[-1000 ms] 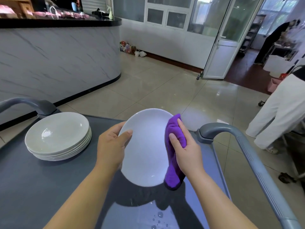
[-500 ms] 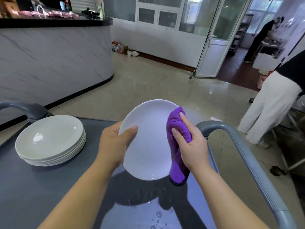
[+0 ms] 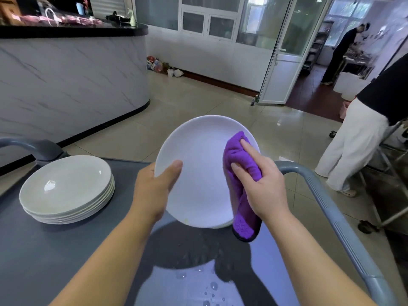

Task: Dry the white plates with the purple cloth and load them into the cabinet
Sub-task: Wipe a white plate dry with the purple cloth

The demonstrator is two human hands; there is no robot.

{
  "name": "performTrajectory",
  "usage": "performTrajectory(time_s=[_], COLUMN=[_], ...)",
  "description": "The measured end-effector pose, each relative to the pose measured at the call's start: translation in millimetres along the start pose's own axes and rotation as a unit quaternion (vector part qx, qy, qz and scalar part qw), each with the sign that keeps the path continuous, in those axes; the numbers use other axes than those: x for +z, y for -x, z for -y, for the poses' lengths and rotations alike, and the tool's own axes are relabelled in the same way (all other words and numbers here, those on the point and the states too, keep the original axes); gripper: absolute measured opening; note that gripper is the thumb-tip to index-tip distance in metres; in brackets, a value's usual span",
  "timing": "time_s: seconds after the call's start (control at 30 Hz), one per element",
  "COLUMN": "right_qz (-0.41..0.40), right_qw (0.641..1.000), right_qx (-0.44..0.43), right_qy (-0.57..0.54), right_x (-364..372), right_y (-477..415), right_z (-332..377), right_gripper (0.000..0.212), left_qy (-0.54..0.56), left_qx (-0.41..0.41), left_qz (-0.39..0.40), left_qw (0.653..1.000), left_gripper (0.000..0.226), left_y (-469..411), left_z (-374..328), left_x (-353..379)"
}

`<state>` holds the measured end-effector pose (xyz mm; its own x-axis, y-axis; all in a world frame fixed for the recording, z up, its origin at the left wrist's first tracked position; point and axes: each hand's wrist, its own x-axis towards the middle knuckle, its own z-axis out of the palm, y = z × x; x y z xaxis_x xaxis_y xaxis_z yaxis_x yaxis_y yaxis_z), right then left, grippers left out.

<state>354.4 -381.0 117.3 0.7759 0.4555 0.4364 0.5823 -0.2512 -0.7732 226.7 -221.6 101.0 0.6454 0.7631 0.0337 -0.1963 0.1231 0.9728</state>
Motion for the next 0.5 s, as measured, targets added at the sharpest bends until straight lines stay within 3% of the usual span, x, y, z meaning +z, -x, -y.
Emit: performTrajectory(time_s=[0.13, 0.2, 0.23, 0.37, 0.43, 0.5], right_qz=[-0.084, -0.083, -0.081, -0.014, 0.039, 0.042], right_qw=[0.970, 0.964, 0.966, 0.997, 0.998, 0.994], right_qx=[0.122, 0.156, 0.153, 0.043, -0.019, -0.038], right_qy=[-0.193, -0.200, -0.191, -0.064, 0.054, 0.092], right_x=[31.2, 39.6, 37.1, -0.8, -13.8, -15.1], right_y=[23.1, 34.5, 33.7, 9.1, -2.3, -5.4], right_z=[-9.3, -13.6, -15.6, -14.4, -4.5, 2.5], right_gripper=[0.044, 0.045, 0.045, 0.049, 0.051, 0.050], left_qy=[0.042, 0.044, 0.033, 0.014, 0.002, 0.001], left_qx=[0.021, 0.002, -0.006, -0.024, -0.017, 0.001], left_qz=[-0.057, -0.030, -0.002, 0.126, 0.111, 0.027], left_qw=[0.997, 0.999, 0.999, 0.992, 0.994, 1.000], left_gripper=[0.013, 0.008, 0.002, 0.046, 0.048, 0.028], left_y=[17.3, 22.8, 22.5, 7.6, 1.6, -3.4], left_z=[8.4, 14.2, 14.8, 6.6, 0.3, -0.9], left_x=[21.7, 22.0, 18.8, -5.2, -5.0, 1.2])
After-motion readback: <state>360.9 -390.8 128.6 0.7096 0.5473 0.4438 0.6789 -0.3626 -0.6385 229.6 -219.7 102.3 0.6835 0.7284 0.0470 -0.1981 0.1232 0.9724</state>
